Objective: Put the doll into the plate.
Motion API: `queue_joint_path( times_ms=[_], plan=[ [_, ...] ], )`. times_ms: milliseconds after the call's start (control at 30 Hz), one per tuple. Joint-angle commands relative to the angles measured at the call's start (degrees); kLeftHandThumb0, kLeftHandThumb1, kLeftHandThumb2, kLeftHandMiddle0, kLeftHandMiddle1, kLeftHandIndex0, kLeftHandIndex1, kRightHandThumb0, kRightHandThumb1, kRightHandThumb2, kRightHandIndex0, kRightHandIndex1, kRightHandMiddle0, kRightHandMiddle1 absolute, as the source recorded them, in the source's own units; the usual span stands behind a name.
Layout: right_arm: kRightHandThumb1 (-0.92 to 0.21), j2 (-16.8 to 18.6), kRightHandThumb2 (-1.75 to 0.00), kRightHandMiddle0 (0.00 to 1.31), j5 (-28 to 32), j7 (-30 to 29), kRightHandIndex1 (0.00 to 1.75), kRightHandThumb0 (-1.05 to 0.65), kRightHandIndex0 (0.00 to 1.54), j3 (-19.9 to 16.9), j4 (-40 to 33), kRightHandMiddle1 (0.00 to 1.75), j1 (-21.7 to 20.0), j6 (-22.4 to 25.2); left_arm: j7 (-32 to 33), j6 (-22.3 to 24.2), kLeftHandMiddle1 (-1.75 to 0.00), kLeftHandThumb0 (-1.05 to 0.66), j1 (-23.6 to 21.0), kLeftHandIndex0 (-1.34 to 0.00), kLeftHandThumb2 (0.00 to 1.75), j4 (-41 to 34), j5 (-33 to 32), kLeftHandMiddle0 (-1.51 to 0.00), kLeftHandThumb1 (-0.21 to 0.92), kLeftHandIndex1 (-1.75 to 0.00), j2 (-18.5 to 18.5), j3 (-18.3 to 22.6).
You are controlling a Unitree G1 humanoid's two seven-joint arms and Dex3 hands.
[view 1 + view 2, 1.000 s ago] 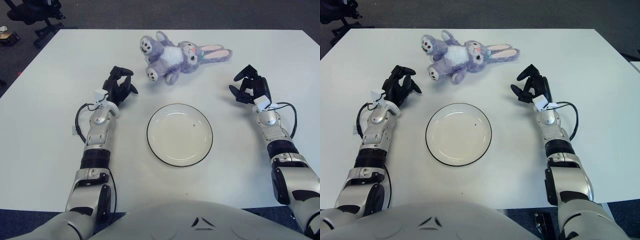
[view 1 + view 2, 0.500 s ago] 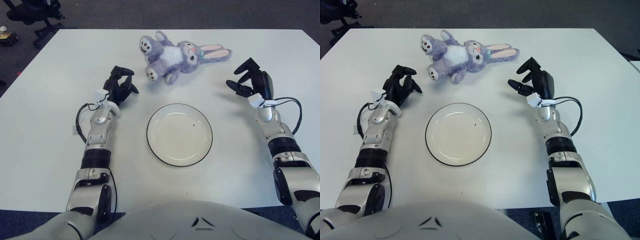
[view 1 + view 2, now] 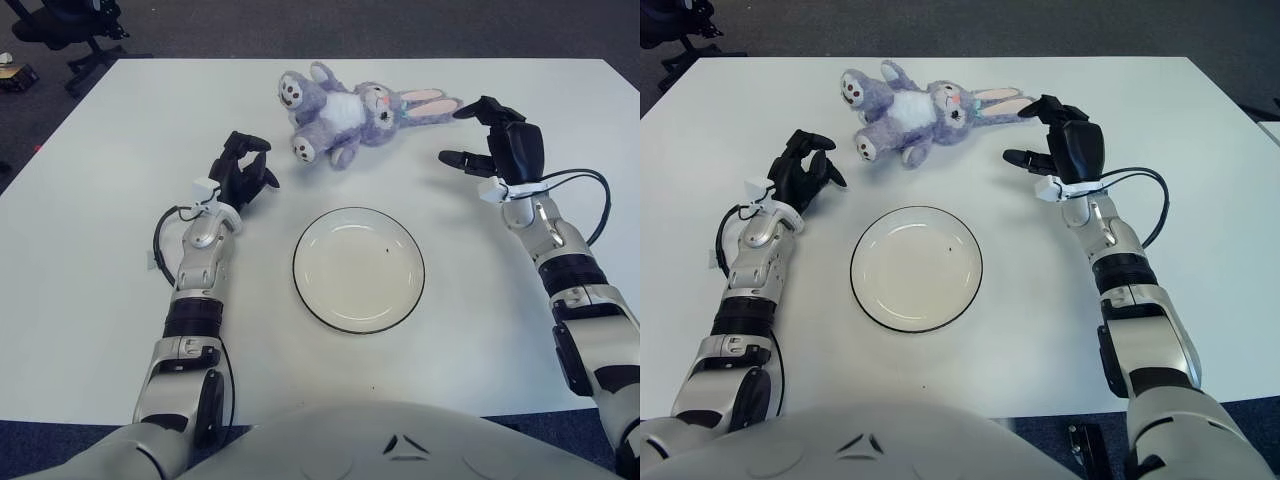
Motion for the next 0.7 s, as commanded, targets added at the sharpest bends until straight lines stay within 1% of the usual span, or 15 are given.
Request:
queue_joint_path(
  times_ms=[0,133,300,367,500,667],
  plan=[
    [-0.92,-1.3,-0.18,0.25,-2.5,-2.5,0.00,-0.62,0.41,1.6,1.3,0.15,-4.5,1.7,-0.2,-0.8,-1.75,-0.35,-0.1,-0.25,0.47,-0.2,0.2,-0.81,0.92,-1.70,0.2,0.1],
    [-0.92,-1.4,-0.19,0.23,-2.9,-3.4,0.00,-0.66,0.35,2.5,2.3,0.12,-5.4,2.1,-0.2,-0.9,-1.75,-0.35,-0.1,-0.25,0.47,-0.1,0.1,-0.81,0.92,-1.70,0.3,0.1],
    [-0.92,-1.0,-0.20,0.21,-3.7,-3.2,0.00,-0.71,0.28,4.4,3.1,0.09,-8.0,3.3,-0.4,-1.2,-1.75,-0.35,-0.1,-0.25,0.47,0.1,0.0,-0.82,0.92,-1.70,0.3,0.2],
    [-0.92,-1.1,-0.20,0.20,-3.6,-3.4,0.00,-0.72,0.27,4.7,3.3,0.09,-8.2,3.4,-0.4,-1.2,-1.75,-0.35,-0.1,-0.25,0.47,0.1,0.0,-0.82,0.92,-1.70,0.3,0.2],
    [-0.92,-0.1,-0.20,0.20,-3.4,-2.1,0.00,-0.74,0.25,6.2,4.0,0.08,-10.4,3.1,-0.5,-1.5,-1.75,-0.35,-0.2,-0.25,0.47,0.2,-0.1,-0.82,0.92,-1.70,0.2,0.2],
    [-0.92,0.5,-0.21,0.20,-3.1,-1.5,0.00,-0.76,0.24,7.1,3.5,0.07,-11.1,3.8,-0.5,-1.6,-1.75,-0.35,-0.2,-0.25,0.47,0.3,-0.2,-0.83,0.92,-1.70,0.2,0.1]
  ],
)
